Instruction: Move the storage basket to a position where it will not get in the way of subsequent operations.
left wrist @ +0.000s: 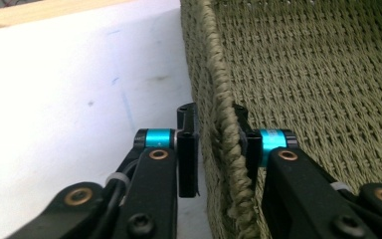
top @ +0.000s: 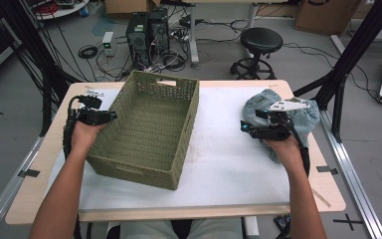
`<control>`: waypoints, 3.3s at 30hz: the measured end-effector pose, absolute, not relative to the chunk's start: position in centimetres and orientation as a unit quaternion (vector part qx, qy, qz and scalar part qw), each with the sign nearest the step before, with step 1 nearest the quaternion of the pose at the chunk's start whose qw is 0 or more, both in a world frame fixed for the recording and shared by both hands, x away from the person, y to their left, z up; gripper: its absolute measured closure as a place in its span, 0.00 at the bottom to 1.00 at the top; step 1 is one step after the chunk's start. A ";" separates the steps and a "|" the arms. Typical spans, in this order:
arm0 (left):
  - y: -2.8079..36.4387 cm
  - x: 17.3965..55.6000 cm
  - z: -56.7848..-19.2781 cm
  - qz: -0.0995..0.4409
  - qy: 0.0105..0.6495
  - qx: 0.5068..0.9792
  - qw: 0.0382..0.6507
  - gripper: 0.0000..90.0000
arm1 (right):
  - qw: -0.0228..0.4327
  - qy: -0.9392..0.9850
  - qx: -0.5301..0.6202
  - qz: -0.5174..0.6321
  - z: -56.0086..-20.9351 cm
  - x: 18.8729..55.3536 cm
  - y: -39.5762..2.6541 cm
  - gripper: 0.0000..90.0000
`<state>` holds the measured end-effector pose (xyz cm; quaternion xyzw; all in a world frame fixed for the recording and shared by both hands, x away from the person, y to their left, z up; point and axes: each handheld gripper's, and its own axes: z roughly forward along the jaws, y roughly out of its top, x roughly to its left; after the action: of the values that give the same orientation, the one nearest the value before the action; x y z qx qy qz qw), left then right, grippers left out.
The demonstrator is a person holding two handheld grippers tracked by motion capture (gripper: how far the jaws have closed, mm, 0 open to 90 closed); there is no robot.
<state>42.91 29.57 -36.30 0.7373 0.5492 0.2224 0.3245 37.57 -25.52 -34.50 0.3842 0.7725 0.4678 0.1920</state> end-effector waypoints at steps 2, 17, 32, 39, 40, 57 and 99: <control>30.2 42.7 -36.4 0.224 0.553 0.733 0.327 0.84 | 0.192 0.774 0.382 0.466 -34.5 37.6 -25.5 0.24; 33.4 41.5 -36.2 0.253 0.570 0.724 0.295 0.85 | 0.191 0.777 0.380 0.464 -34.6 37.6 -25.2 0.24; 36.2 40.8 -36.2 0.265 0.605 0.695 0.286 0.88 | 0.187 0.776 0.385 0.464 -34.7 37.7 -25.3 0.24; 37.1 40.8 -36.2 0.269 0.610 0.691 0.281 0.88 | 0.187 0.777 0.384 0.462 -34.8 37.7 -25.2 0.24; 37.2 40.8 -36.2 0.269 0.610 0.691 0.280 0.88 | 0.187 0.777 0.385 0.462 -34.8 37.7 -25.2 0.24; 39.2 41.8 -36.1 0.282 0.622 0.682 0.263 0.91 | 0.186 0.780 0.385 0.457 -35.0 37.9 -25.1 0.24; 42.1 38.6 -36.8 0.279 0.622 0.673 0.285 0.92 | 0.180 0.784 0.386 0.451 -35.2 37.9 -24.6 0.24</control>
<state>38.63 42.06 -36.78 0.6733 0.6223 0.2794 0.2854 37.86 -24.63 -35.22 0.3857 0.7843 0.4512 0.1802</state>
